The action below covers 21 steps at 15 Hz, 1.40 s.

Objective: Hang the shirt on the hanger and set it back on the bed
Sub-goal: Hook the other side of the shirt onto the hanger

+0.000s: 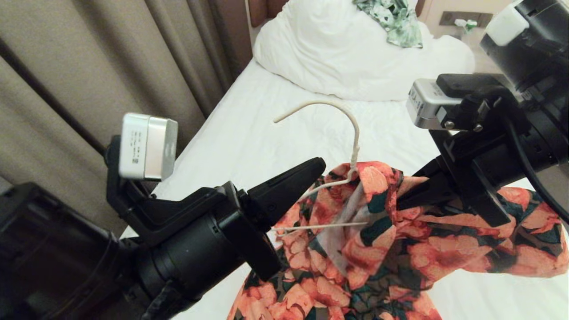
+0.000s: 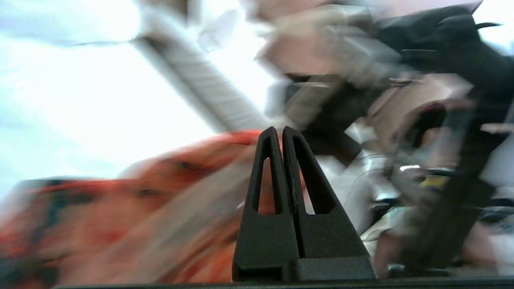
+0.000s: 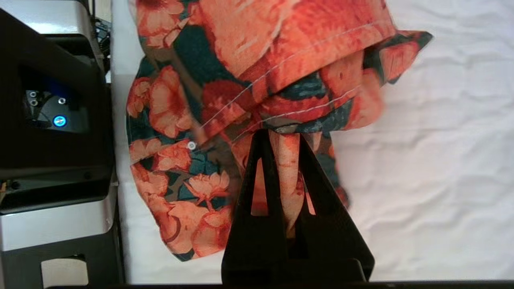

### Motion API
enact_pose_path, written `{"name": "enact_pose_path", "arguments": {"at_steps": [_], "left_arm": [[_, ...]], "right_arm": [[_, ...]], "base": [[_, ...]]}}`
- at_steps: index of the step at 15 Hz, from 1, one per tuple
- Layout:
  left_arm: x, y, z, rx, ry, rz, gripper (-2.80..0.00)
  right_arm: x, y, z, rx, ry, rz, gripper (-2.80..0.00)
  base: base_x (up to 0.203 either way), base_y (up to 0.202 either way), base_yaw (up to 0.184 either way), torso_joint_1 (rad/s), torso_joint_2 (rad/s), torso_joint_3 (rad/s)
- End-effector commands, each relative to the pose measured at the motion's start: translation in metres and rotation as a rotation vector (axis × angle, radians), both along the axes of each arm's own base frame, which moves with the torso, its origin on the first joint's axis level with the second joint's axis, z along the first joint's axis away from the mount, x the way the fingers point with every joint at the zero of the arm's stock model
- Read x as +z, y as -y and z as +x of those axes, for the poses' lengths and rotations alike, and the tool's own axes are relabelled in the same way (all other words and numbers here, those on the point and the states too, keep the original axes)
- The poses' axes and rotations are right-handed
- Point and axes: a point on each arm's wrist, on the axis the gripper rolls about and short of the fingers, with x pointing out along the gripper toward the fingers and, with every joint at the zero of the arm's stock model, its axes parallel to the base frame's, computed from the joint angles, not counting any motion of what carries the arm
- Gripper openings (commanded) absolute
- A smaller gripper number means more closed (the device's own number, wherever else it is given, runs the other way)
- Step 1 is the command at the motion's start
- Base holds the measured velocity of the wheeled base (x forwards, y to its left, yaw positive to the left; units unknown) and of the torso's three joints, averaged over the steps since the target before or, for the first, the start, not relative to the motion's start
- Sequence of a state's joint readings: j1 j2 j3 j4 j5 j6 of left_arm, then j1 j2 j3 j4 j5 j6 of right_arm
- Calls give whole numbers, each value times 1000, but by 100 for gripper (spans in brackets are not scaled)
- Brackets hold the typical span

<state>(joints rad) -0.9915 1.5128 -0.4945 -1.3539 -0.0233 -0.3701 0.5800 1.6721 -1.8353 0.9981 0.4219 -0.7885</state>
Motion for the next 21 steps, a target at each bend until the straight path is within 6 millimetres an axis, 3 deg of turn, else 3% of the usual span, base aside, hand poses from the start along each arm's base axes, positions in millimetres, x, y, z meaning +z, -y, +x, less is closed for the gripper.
{"name": "enact_pose_path", "arguments": {"at_steps": [1, 7, 12, 15, 21], "left_arm": [[11, -11, 0, 32, 0, 33, -280], [22, -22, 7, 92, -25, 115, -280], [24, -43, 36, 179, -66, 181, -280], [23, -55, 50, 216, -73, 230, -280], [13, -61, 72, 267, -178, 387, -280]], "right_arm": [[0, 4, -4, -1, -3, -3, -280], [-3, 11, 7, -42, -12, -2, -280], [-13, 18, 37, -37, -128, 147, -280], [-22, 8, 58, -82, -157, 191, -280], [-13, 11, 50, -96, -123, 210, -280]], "base": [[0, 0, 0, 0, 0, 0], [0, 0, 0, 0, 0, 0], [0, 0, 0, 0, 0, 0], [0, 0, 0, 0, 0, 0], [0, 0, 0, 0, 0, 0]]}}
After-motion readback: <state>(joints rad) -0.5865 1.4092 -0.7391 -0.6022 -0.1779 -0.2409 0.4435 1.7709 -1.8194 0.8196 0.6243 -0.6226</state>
